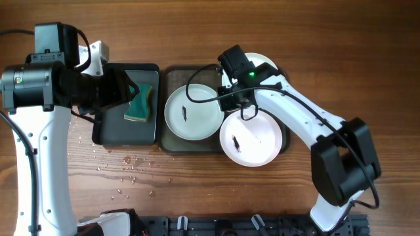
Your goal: Clean dirty plates on tray and stack at the side
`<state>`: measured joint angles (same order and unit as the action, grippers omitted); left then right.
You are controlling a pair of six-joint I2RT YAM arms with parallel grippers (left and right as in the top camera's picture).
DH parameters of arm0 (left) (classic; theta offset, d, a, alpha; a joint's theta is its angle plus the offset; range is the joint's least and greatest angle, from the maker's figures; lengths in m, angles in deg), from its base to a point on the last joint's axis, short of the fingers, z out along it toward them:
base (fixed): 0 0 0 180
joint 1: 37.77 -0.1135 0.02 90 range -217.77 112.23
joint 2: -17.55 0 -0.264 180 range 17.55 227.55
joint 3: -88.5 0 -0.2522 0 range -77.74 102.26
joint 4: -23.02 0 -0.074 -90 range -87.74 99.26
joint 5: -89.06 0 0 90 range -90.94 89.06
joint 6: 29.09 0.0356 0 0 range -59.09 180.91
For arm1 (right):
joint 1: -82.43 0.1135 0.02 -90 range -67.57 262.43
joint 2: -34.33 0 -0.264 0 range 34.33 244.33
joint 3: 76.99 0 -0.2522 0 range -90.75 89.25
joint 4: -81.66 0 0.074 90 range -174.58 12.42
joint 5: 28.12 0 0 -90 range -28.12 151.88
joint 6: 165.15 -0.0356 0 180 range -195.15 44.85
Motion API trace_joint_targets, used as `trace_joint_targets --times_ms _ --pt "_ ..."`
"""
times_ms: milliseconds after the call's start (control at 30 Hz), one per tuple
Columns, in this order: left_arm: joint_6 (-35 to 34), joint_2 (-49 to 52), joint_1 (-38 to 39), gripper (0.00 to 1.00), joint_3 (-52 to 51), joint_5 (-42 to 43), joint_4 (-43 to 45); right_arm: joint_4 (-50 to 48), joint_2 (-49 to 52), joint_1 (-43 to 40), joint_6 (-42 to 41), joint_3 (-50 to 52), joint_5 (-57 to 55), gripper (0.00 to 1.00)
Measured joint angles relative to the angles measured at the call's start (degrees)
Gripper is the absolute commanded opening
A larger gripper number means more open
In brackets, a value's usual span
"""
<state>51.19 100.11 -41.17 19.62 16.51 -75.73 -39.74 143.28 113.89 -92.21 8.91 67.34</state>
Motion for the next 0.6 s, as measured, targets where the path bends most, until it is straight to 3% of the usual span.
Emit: trace_joint_targets --times_ms 200,367,500,600 --pt "0.0 0.0 0.0 0.52 0.0 -1.86 0.76 -1.16 1.57 0.0 -0.85 0.09 -0.87 0.13" --pt "0.02 0.0 0.0 0.48 0.0 -2.64 2.08 -4.13 1.57 0.0 -0.9 0.9 -0.83 0.16" --pt "0.0 0.0 0.0 0.46 0.0 -2.64 2.64 -5.49 1.57 0.0 -0.87 2.21 -0.83 0.26" --pt "0.0 0.0 0.0 0.46 0.0 -2.67 2.8 -6.97 1.57 0.0 -1.38 3.63 -0.83 0.25"
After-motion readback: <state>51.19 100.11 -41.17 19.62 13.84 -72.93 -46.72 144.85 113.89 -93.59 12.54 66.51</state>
